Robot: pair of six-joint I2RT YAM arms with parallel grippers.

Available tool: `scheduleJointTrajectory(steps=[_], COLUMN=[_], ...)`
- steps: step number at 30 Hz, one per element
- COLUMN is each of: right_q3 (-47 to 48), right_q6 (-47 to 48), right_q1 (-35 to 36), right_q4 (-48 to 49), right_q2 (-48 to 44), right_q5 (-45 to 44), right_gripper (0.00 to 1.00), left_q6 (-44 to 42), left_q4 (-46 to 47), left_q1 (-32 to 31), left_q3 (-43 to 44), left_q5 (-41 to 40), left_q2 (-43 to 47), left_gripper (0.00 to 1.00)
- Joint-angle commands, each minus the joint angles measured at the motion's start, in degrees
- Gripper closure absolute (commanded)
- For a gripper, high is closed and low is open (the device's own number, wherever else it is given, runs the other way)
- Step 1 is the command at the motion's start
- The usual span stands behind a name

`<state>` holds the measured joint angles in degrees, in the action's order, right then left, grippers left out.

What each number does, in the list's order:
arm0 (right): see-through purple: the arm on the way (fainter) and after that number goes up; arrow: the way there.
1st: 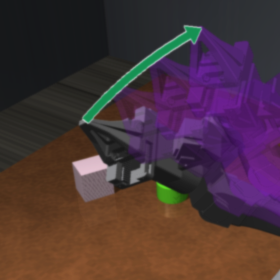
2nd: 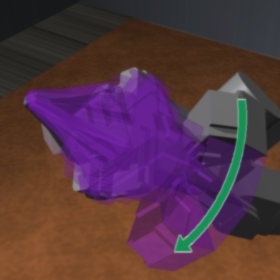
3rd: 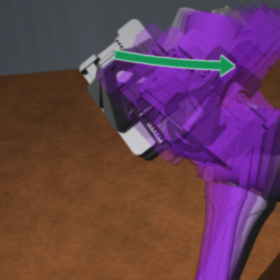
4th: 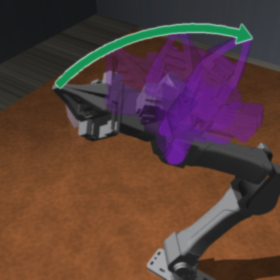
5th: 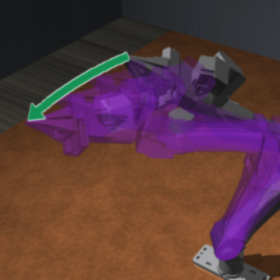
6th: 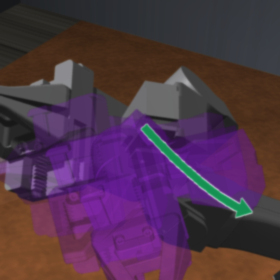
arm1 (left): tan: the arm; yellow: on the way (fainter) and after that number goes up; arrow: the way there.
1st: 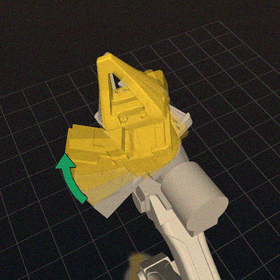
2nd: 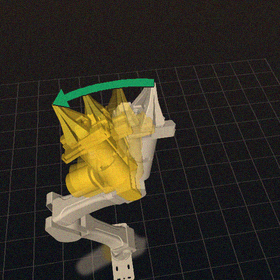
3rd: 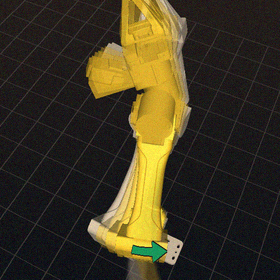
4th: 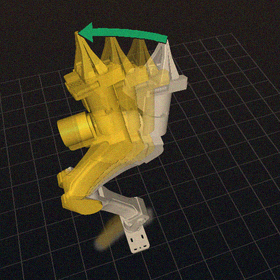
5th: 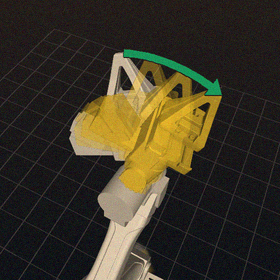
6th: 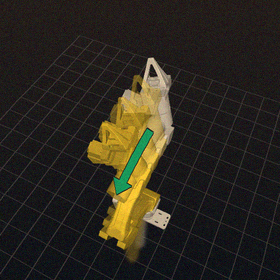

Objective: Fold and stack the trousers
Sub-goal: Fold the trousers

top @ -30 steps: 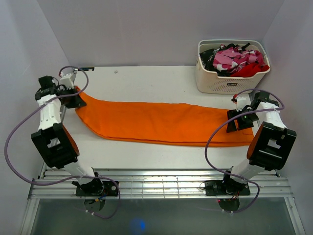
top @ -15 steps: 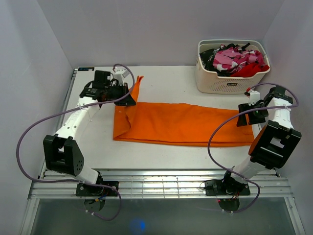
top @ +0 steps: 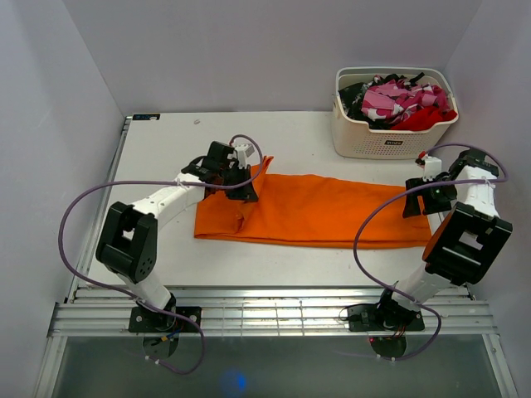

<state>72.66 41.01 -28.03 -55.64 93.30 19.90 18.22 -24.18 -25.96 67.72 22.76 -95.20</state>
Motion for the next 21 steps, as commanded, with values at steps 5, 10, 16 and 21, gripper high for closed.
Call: scheduleJointTrajectory(steps=[5, 10, 16, 21], right_q3=[0.02, -3.48, -9.55, -14.38], right_q6=[1.0, -0.32, -3.13, -3.92], right_q1=[-0.18, -0.18, -0.09, 1.05], right_q4=[-0.79, 2.01, 8.87, 12.83], right_q2=[0.48, 1.01, 3.64, 4.0], right_q5=[-0.04, -1.0, -4.08, -5.93], right_gripper=[0.24, 0.26, 0.32, 0.35], left_q6=[4.63, 5.6, 5.95, 6.04], left_q4=[5.38, 4.32, 2.83, 2.3], left_q1=[-4.1, -5.42, -6.04, -8.4], left_q3=[-0.49, 1.18, 2.59, 4.43], left_q5=[-3.07, -4.39, -4.4, -5.27], left_q2=[1.42, 1.33, 2.12, 1.95], left_gripper=[1.0, 1.0, 1.0, 1.0])
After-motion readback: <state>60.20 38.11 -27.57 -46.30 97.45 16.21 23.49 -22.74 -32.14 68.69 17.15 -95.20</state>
